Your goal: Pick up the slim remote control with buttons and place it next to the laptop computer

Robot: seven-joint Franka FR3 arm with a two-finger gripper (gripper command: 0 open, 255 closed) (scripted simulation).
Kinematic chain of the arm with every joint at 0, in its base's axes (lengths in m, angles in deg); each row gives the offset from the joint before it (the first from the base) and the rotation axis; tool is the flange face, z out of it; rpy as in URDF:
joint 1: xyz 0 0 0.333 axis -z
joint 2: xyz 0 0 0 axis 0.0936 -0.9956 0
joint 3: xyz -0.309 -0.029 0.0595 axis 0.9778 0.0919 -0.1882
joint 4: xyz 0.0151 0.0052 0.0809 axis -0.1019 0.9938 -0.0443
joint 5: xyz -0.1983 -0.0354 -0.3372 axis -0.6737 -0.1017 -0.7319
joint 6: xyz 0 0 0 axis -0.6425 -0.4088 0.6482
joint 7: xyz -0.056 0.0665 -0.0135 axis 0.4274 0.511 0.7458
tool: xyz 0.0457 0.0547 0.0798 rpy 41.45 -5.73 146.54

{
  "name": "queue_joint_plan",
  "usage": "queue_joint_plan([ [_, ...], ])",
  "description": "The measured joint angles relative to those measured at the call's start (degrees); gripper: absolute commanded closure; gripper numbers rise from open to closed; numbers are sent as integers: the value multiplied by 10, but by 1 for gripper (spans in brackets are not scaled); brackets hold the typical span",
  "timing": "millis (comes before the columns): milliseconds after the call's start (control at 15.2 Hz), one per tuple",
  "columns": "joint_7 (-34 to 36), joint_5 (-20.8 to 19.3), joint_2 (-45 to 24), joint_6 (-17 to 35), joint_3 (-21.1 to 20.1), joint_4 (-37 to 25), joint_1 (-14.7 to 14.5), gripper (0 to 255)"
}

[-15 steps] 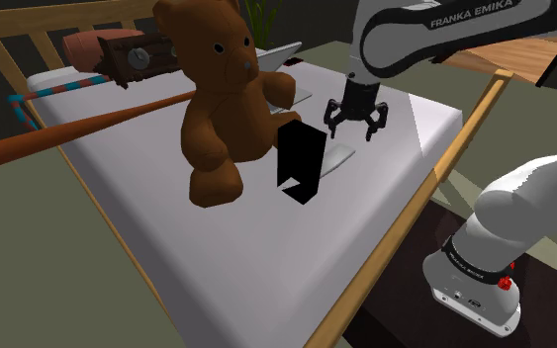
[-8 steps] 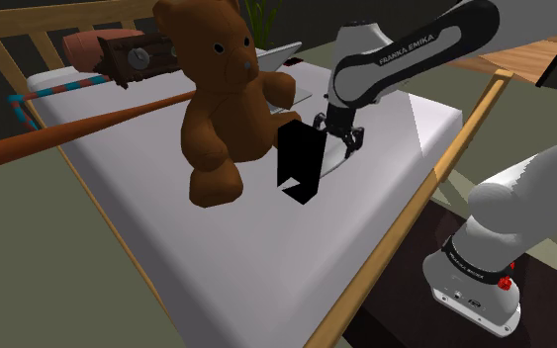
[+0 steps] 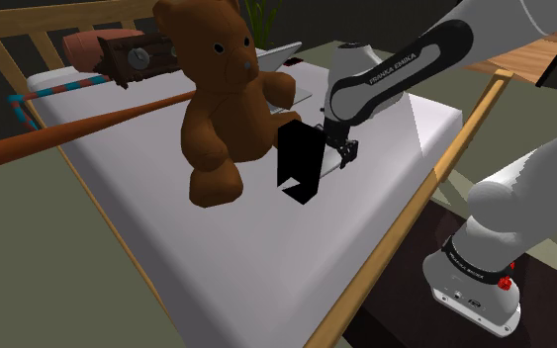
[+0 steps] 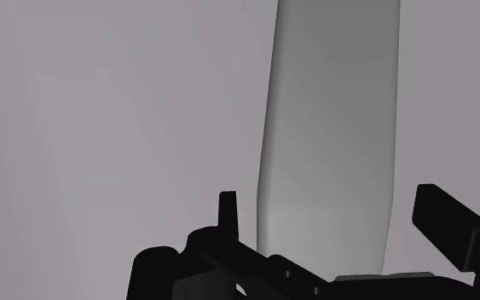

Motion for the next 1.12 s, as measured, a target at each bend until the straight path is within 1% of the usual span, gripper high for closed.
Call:
queue_joint_plan([
  [396, 2, -1, -4, 6, -1, 2, 0, 0],
  [462, 2, -1, -4, 6, -1, 2, 0, 255],
  [1122, 2, -1, -4, 6, -1, 2, 0, 255],
])
